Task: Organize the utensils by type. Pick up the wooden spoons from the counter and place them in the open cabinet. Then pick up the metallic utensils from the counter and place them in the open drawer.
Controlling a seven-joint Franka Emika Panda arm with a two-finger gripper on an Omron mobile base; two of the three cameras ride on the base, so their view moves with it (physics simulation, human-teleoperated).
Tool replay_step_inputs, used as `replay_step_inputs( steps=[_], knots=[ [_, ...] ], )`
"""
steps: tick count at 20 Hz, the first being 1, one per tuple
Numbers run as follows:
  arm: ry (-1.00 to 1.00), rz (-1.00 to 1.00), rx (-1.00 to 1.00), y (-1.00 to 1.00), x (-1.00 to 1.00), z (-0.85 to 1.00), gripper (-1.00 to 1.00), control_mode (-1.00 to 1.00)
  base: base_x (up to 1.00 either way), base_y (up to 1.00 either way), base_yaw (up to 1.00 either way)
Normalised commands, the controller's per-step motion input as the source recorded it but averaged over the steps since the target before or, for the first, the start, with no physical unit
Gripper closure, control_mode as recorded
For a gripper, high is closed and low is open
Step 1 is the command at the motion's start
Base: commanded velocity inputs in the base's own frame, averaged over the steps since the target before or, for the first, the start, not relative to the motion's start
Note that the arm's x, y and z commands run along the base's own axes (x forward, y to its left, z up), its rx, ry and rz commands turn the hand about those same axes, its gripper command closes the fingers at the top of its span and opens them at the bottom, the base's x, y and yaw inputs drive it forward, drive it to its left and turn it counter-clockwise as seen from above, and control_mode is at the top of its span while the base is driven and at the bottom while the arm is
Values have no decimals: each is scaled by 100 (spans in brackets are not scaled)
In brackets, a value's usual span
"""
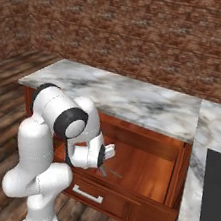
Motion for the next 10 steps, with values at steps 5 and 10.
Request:
replay_step_inputs(
  steps=[5,10],
  knots=[
    [12,37,12,-93,84,1,100,-100,0,0,0],
    [15,32,15,-96,83,17,100,-100,0,0,0]
  ],
)
